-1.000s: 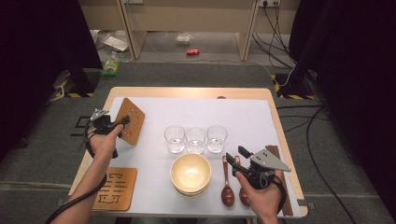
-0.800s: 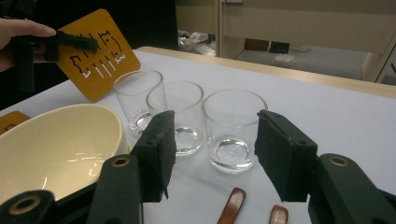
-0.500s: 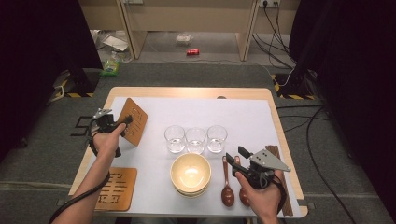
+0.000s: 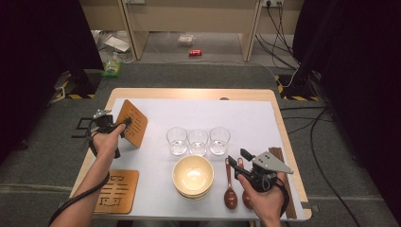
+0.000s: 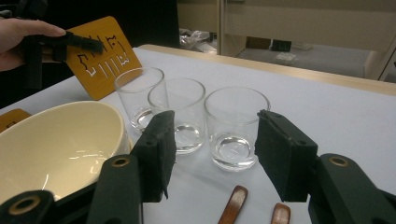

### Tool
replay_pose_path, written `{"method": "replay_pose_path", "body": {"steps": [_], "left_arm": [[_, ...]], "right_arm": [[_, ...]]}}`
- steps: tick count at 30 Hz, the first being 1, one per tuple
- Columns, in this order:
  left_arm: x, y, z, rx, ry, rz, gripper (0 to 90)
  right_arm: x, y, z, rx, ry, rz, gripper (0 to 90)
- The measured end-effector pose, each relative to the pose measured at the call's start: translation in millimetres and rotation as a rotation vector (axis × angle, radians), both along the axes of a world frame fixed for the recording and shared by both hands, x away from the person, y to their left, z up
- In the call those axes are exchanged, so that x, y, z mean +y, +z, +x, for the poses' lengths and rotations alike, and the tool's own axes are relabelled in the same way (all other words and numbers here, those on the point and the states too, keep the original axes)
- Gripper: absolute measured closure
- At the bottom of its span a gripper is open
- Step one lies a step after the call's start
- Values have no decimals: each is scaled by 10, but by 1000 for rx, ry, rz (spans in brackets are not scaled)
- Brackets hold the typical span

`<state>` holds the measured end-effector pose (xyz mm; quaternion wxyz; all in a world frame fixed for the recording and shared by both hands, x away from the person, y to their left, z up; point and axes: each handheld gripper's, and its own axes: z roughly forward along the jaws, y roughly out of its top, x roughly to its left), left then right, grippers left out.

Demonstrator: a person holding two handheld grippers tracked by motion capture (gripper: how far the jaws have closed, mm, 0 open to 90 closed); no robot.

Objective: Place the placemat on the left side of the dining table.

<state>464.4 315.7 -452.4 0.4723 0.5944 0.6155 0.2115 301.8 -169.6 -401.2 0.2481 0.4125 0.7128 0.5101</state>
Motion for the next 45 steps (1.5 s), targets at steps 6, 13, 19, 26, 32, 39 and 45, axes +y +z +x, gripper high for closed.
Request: {"method": "replay_pose_path", "body": {"steps": [6, 13, 19, 26, 32, 39, 45], "left_arm": [[118, -61, 23, 21, 5, -8, 775], [226, -132, 33, 56, 16, -16, 693], [310, -207, 35, 73, 29, -36, 623], [408, -272, 41, 76, 45, -1, 517], [476, -315, 76, 70, 49, 40, 465], [569, -311, 87, 63, 64, 107, 434], [600, -294, 57, 73, 57, 123, 456]], "right_arm": [[2, -10, 0, 3, -2, -2, 476], [20, -20, 2, 8, 3, -3, 475], [26, -35, 7, 13, 3, -6, 475], [33, -50, 10, 20, 5, -7, 474], [47, -72, 14, 28, 10, -9, 472], [35, -83, 18, 31, 10, -10, 471], [48, -87, 13, 38, 17, -17, 471]]}}
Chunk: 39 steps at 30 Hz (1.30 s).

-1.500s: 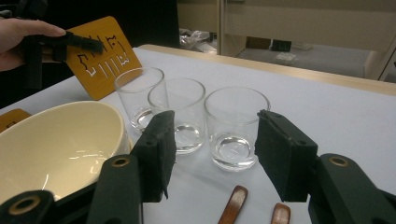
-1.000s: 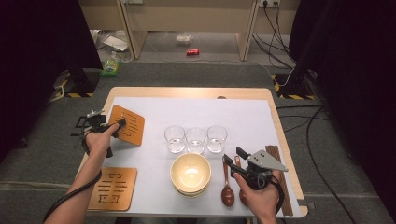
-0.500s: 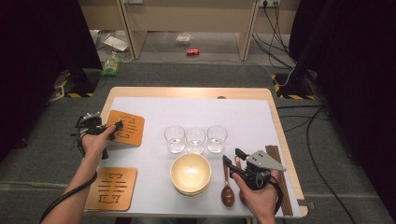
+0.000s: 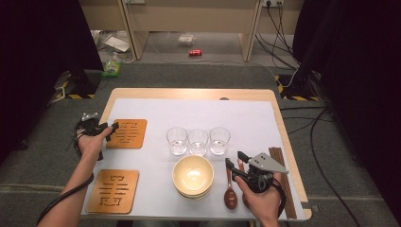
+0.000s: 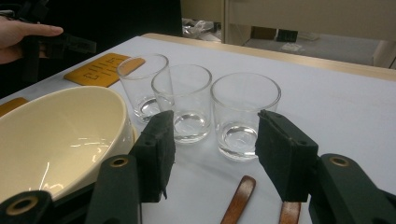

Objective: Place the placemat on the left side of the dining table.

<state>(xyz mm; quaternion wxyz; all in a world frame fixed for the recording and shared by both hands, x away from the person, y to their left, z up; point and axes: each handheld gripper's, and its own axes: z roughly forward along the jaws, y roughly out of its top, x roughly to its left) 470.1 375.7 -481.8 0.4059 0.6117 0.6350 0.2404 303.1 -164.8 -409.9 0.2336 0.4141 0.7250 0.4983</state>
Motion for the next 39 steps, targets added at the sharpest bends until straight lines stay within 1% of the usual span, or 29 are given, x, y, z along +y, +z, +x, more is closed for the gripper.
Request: {"method": "replay_pose_path", "body": {"steps": [2, 4, 5, 6, 8, 10, 12, 14, 16, 19, 20, 23, 24, 28, 32, 36, 39], "left_arm": [[-2, 2, -50, 22, -15, 16, 509], [-3, -2, -129, 56, -24, 28, 560], [-4, -4, -164, 66, -28, 32, 594], [-5, -5, -230, 85, -41, 52, 614], [-6, -6, -343, 116, -57, 73, 670], [-11, -2, -449, 134, -80, 78, 712], [-21, 8, -533, 145, -99, 95, 742], [-29, 7, -578, 159, -124, 110, 759], [-32, -4, -606, 183, -141, 118, 770], [-25, -25, -597, 208, -140, 145, 779], [-23, -38, -588, 217, -141, 145, 781], [-14, -43, -570, 224, -135, 140, 788], [-16, -43, -561, 224, -130, 148, 787], [-26, -37, -536, 230, -122, 153, 786], [-26, -40, -517, 225, -116, 158, 783], [-39, -39, -530, 226, -122, 145, 772], [-59, -29, -553, 215, -127, 123, 738]], "right_arm": [[3, 1, -3, -5, 1, 3, 471], [-2, 7, -9, -6, 0, 0, 471], [-6, 9, -10, -7, -1, 1, 471], [-8, 10, -10, -8, -1, 2, 472], [-17, 22, -18, -7, -3, 3, 472], [-22, 29, -20, -13, -4, 6, 472], [-27, 43, -25, -13, -4, 2, 472], [-22, 52, -27, -17, -3, 5, 472], [-13, 58, -29, -20, -2, 7, 472], [-1, 62, -29, -20, 2, 4, 472], [2, 62, -27, -21, 3, 3, 472], [6, 59, -23, -20, 4, 4, 472], [5, 57, -23, -19, 3, 5, 472], [-1, 37, -19, -11, 0, 5, 472], [-7, 32, -17, -12, 0, 2, 472], [-11, 33, -20, -13, 1, 6, 472], [-16, 32, -15, -15, 0, 5, 472]]}}
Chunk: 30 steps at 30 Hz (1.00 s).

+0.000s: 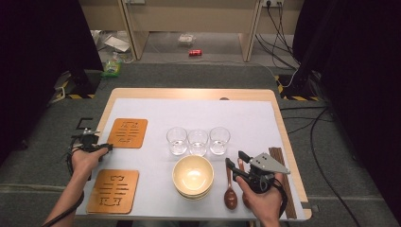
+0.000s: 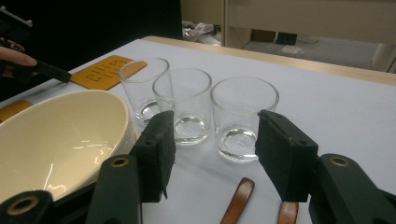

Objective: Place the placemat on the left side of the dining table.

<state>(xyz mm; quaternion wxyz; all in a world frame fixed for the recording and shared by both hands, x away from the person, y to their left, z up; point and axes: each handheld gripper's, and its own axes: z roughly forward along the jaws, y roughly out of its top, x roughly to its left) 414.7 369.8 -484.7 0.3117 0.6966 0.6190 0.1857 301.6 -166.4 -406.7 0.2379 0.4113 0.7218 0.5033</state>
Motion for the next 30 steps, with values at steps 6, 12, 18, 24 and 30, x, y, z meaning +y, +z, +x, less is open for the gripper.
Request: {"method": "replay_pose_path", "body": {"steps": [6, 12, 18, 24, 30], "left_arm": [[-111, 41, -76, -42, -48, -56, 658], [-242, 112, -155, -109, -84, -119, 528], [-371, 236, -205, -183, -102, -140, 415], [-451, 369, -241, -249, -123, -157, 414], [-532, 456, -252, -286, -155, -154, 401]], "right_arm": [[-6, -7, 2, 4, -4, -2, 472], [-48, -26, 18, 15, -11, 11, 474], [-113, -43, 29, 20, -35, 10, 476], [-128, -32, 14, 17, -39, 11, 476], [-116, -30, 24, 15, -35, 16, 476]]}}
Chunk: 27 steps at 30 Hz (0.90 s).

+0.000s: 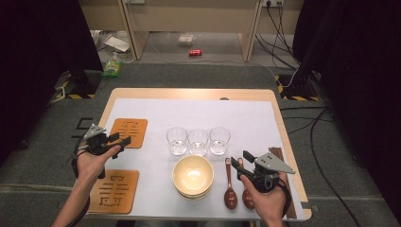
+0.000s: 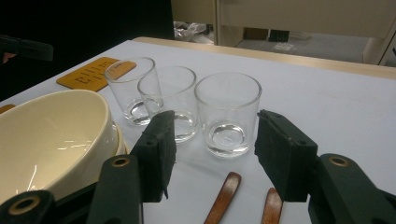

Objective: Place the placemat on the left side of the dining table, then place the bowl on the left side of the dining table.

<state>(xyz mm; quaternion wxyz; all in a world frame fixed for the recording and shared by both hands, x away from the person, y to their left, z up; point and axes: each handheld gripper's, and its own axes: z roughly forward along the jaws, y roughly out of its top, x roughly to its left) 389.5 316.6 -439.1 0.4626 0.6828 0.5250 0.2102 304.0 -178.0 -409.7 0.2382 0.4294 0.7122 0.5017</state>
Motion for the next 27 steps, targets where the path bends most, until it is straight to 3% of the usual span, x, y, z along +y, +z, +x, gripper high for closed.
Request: {"method": "replay_pose_path", "body": {"steps": [13, 27], "left_arm": [[-59, 10, -13, -17, -21, -15, 411], [-246, 196, -161, -59, -75, -20, 424]], "right_arm": [[-3, 8, 22, -4, 1, 2, 477], [-15, 27, 30, -7, -19, -10, 478]]}}
